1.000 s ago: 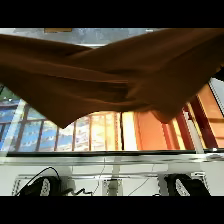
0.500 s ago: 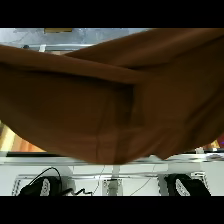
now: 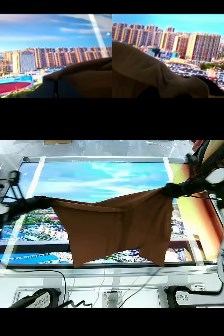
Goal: Fold the clothes and pants, and hang the long-sleeved shirts on hangers.
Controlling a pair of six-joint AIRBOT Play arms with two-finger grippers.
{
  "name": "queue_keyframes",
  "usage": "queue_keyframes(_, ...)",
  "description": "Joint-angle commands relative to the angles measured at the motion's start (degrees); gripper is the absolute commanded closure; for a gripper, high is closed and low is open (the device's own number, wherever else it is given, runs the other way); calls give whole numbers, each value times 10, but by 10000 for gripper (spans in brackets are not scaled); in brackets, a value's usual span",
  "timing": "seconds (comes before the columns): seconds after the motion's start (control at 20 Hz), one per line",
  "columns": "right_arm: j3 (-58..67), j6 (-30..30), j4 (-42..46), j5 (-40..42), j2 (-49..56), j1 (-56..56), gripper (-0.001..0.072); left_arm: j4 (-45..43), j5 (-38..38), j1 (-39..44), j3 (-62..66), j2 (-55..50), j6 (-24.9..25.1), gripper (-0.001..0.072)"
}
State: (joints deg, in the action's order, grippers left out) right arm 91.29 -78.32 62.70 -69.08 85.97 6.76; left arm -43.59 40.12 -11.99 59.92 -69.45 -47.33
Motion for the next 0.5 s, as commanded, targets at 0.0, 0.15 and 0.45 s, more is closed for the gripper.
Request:
queue_keyframes(0.0, -3, -3, -41, 122, 103, 0, 699, 32, -186, 54, -3, -93, 9, 694)
queue_keyframes(0.15, -3, -5, -59, 221, 121, 0, 699, 62, -242, 95, -3, -120, 9, 694)
queue_keyframes(0.45, 17, -21, 46, 166, 114, 23, 188, -38, -216, 91, -3, -102, 7, 8)
